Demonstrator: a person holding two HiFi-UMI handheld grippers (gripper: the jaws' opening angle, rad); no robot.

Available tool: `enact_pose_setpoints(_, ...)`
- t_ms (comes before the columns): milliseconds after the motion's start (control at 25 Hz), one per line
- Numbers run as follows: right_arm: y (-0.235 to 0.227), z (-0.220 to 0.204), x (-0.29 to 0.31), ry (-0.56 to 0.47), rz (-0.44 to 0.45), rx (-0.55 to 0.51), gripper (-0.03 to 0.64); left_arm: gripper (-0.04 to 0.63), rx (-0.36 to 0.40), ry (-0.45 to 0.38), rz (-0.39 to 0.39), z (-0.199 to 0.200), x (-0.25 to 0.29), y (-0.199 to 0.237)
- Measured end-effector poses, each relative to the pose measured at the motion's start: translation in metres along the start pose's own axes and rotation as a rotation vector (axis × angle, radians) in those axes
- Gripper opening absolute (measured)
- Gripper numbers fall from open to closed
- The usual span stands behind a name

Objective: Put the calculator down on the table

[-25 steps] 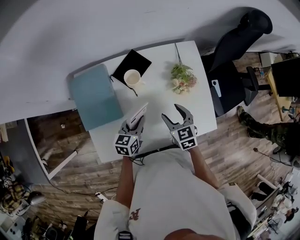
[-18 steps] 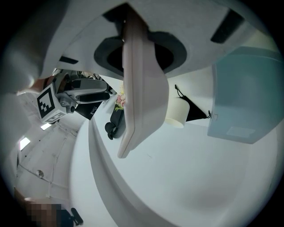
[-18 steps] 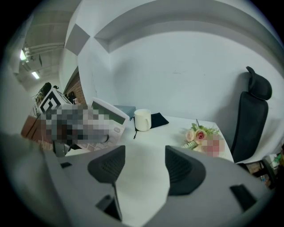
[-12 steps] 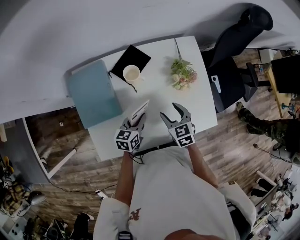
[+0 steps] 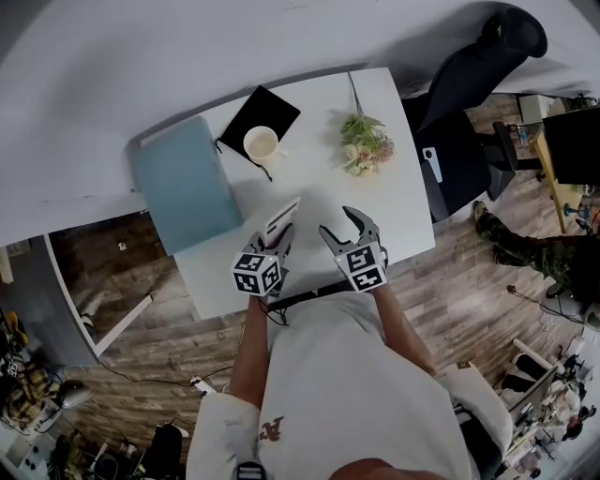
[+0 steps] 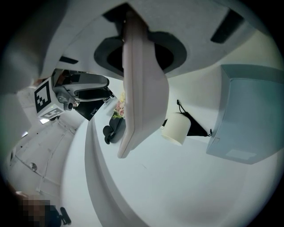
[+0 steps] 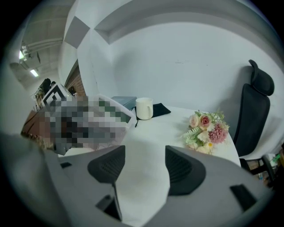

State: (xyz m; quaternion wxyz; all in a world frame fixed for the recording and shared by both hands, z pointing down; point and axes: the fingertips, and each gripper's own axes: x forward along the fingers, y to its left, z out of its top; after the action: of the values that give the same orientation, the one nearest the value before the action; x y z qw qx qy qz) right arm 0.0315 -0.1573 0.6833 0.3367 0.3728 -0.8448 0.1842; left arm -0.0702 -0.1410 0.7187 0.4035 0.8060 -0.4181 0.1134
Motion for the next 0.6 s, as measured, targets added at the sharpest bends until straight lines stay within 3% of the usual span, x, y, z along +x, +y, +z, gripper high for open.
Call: enact_pose_setpoints(600,0.000,-0.010,0.004,0.026,0.006,-0.010,0.285,0.087,-0.031,0.039,-0.007,-0.014,0.015,0.003)
